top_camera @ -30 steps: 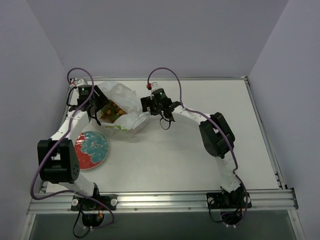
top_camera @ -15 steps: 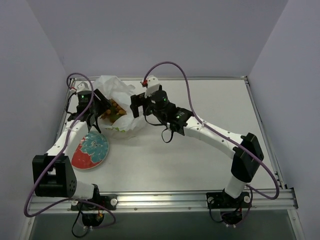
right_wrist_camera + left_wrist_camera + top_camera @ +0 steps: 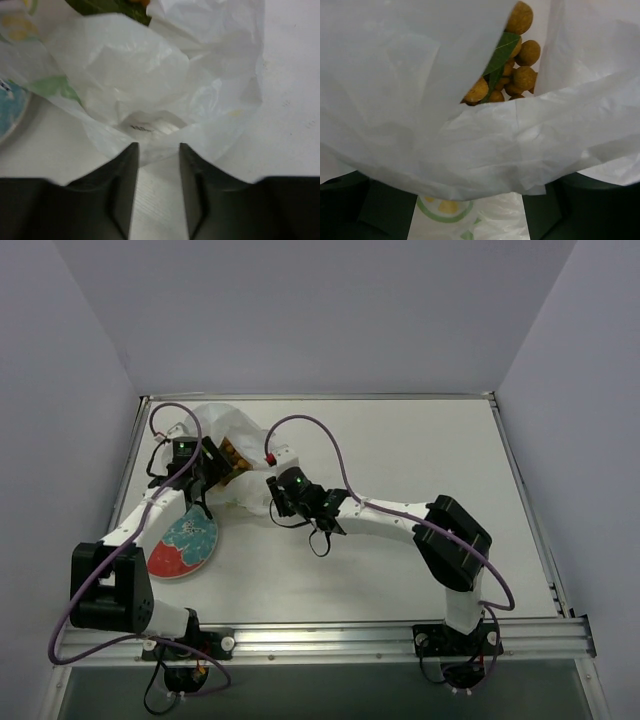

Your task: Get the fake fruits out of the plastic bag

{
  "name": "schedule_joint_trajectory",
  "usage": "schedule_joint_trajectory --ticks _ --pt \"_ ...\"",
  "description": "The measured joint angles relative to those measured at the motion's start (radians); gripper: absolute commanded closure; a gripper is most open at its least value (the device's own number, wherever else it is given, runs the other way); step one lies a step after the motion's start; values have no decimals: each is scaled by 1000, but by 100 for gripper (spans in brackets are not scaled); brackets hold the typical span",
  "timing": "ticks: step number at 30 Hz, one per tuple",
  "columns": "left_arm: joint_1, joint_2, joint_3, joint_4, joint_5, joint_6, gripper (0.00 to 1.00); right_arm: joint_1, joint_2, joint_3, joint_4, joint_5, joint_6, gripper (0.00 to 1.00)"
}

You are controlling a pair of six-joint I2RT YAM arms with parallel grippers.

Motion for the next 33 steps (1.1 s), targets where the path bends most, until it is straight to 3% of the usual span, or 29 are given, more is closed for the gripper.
schedule_joint_trajectory --ticks 8,12,22,26,31,33 --pt "0 85 -15 82 -37 -25 30 2 2 -104 65 0 32 79" --pt "0 145 -3 122 -64 -39 35 2 2 -104 89 0 31 80" --pt "10 216 0 225 -89 -64 73 2 2 -103 104 -31 27 80" --pt "10 216 0 274 -93 -61 97 2 2 -103 104 -36 27 75" --pt "11 204 -4 311 -92 -43 98 2 -17 -105 103 -37 26 70" --pt "11 181 -14 323 -81 -39 98 2 -33 -106 103 -36 28 59"
